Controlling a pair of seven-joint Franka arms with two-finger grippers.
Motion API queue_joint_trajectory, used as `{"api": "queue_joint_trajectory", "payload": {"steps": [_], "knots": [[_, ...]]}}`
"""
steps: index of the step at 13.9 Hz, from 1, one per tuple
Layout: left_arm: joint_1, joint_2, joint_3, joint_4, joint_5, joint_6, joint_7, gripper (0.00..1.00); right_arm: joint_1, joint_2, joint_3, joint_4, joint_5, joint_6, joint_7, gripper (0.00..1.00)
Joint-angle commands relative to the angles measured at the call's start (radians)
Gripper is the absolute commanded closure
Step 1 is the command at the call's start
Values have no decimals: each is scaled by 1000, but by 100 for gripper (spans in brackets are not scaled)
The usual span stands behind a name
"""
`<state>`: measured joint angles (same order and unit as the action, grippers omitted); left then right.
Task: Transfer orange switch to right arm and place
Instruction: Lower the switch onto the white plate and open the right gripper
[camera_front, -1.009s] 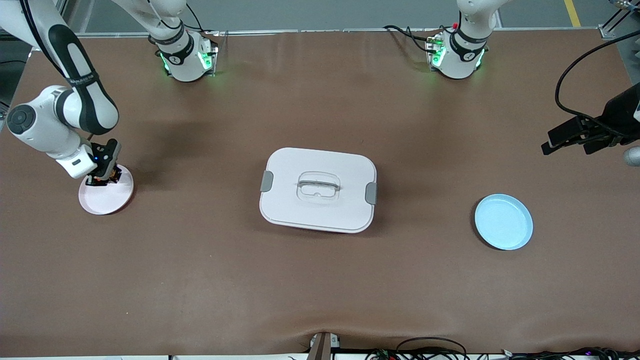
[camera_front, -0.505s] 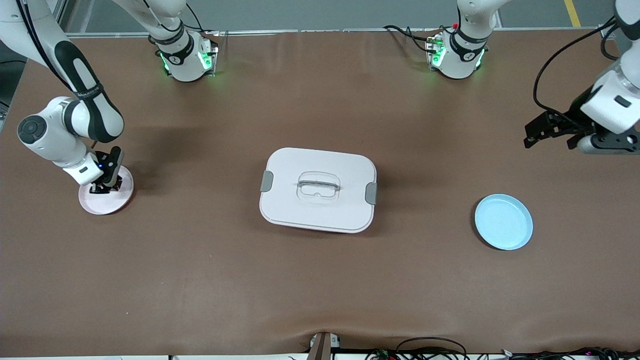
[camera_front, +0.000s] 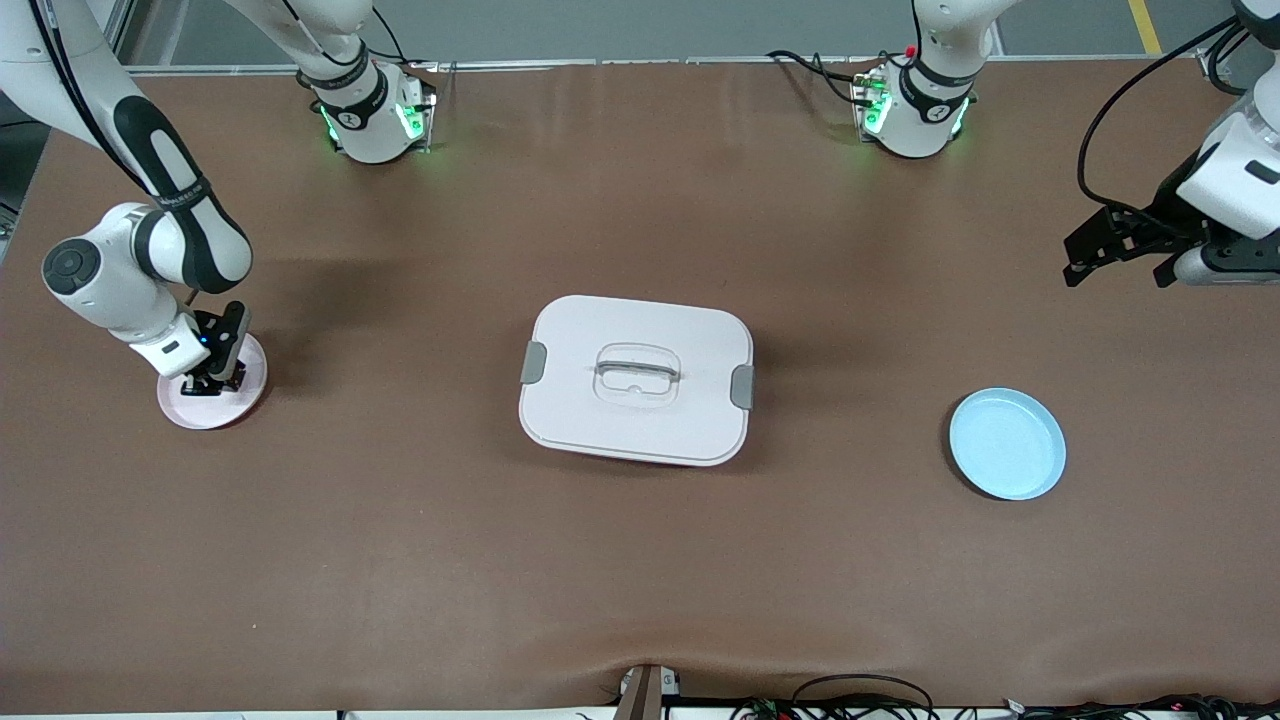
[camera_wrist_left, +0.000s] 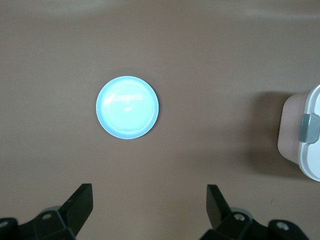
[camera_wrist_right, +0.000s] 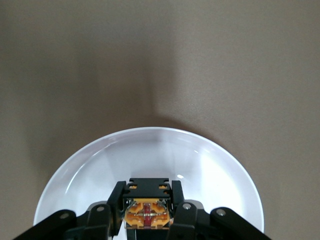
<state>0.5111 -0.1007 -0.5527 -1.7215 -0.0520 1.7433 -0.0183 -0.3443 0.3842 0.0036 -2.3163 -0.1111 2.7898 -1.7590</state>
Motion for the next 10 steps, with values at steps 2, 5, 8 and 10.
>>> {"api": "queue_joint_trajectory", "payload": {"steps": [2, 5, 8, 10], "knots": [[12, 15, -3, 20, -11, -2, 23, 0, -27, 38, 18, 43, -38, 8, -10, 100], [12, 26, -3, 22, -8, -2, 23, 0, -28, 45, 18, 47, -35, 11, 6, 27], [14, 27, -3, 23, -3, -2, 26, 0, -27, 44, 18, 47, -35, 16, 7, 0], [15, 32, -1, 23, -6, -1, 34, 0, -25, 42, 16, 58, -33, 4, 9, 0]]}}
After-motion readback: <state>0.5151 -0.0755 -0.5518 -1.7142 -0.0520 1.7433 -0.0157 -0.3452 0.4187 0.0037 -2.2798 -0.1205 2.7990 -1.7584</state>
